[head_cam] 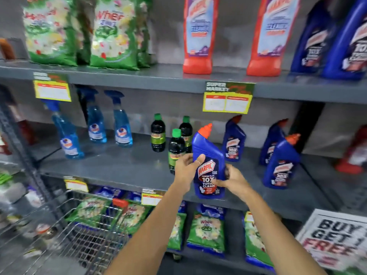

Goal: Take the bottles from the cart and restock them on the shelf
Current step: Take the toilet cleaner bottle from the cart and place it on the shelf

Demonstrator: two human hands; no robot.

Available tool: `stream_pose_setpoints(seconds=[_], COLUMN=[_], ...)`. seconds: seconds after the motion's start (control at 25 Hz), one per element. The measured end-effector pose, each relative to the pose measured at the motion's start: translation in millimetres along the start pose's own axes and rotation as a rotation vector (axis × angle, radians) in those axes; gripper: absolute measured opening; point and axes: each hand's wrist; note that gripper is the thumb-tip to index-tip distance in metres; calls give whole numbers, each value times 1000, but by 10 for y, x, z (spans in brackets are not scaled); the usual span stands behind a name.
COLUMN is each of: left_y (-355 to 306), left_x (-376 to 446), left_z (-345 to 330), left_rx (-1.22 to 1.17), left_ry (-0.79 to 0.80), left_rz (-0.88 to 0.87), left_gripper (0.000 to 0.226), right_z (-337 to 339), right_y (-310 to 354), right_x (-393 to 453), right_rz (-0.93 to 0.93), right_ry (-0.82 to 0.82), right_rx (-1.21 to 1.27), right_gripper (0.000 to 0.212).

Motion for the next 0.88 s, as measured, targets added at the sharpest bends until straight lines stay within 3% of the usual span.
stream_pose_setpoints(seconds=[0.08, 0.2, 0.32, 0.68, 0.88], left_y=[77, 198, 333, 495, 412], left_x=[179, 444, 656, 844, 715], left_z=[-272, -575, -797, -988, -763], left_rx=[49, 102, 158, 132, 112], left_ry=[70, 124, 155, 171, 83], left_rz=[-22, -48, -42, -10, 41], left_gripper=[4, 16, 6, 25, 35], right_z=[219, 456, 628, 735, 445], right_y=[-115, -274, -469, -721, -695], right_x=[122, 315, 509, 683, 394], right_rz=[-5, -16, -38, -47, 11], right_ry=[-86, -166, -216, -293, -587], right_rx=[-7, -3, 0, -7, -248], right_gripper=[45, 50, 51, 59, 53])
Point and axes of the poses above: each hand's wrist, its own x-axis towards the middle knuckle, its own z-axis out of the back of the hand, y = z × x, and after that the axes turned 7 degrees about x, right-handed
